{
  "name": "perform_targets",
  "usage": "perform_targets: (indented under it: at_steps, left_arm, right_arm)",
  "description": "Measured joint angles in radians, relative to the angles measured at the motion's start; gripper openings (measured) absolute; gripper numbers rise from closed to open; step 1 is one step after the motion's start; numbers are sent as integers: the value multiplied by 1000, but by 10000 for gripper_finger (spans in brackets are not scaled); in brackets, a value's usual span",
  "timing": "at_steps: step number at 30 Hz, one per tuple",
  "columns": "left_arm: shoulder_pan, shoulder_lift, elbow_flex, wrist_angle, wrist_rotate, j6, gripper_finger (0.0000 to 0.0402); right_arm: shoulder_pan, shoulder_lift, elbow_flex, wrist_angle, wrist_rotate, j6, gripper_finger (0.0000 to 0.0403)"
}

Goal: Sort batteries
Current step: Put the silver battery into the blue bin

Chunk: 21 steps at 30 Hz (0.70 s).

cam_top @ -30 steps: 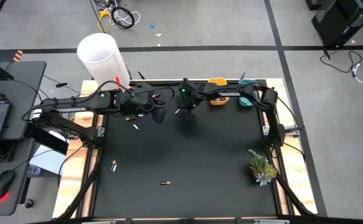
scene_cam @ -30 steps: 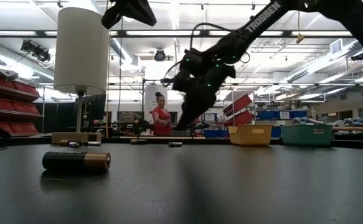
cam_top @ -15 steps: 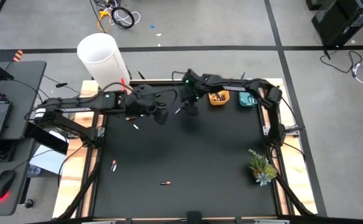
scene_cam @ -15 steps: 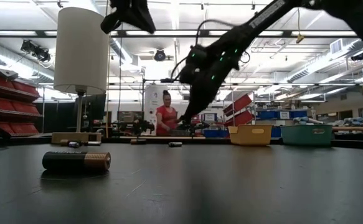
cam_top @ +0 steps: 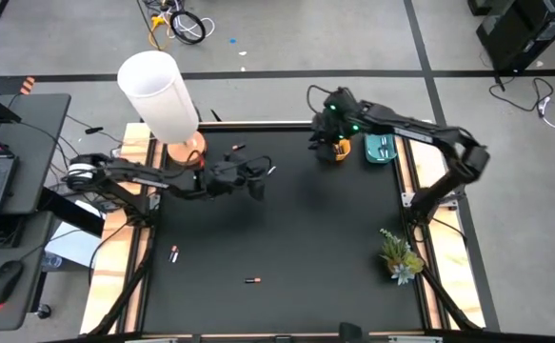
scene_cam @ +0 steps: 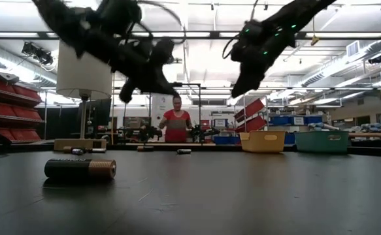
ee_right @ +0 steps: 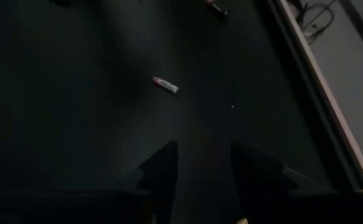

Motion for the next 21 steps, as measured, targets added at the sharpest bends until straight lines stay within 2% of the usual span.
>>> perform_targets:
  at_steps: [1, 4, 8, 13, 16, 21]
  left_arm:
    - [7, 15, -31, 60, -12, 1, 11]
    - [33, 80, -65, 91, -19, -10, 29]
    - [52, 208, -48, 183, -2, -1, 98]
    - [50, 357, -27, 382, -79, 105, 173]
    - [53, 433, -27, 478, -86, 160, 189]
    - [68, 556, -27, 634, -89, 233, 191]
  right_arm:
    - [2, -27, -25, 9, 0, 7, 155]
    - [17, -89, -83, 31, 2, 28, 155]
    - [31, -132, -114, 67, 4, 90, 153]
    - [31, -151, -116, 70, 11, 148, 153]
    - [31, -161, -116, 72, 10, 176, 153]
    - [42, -164, -116, 71, 9, 222, 153]
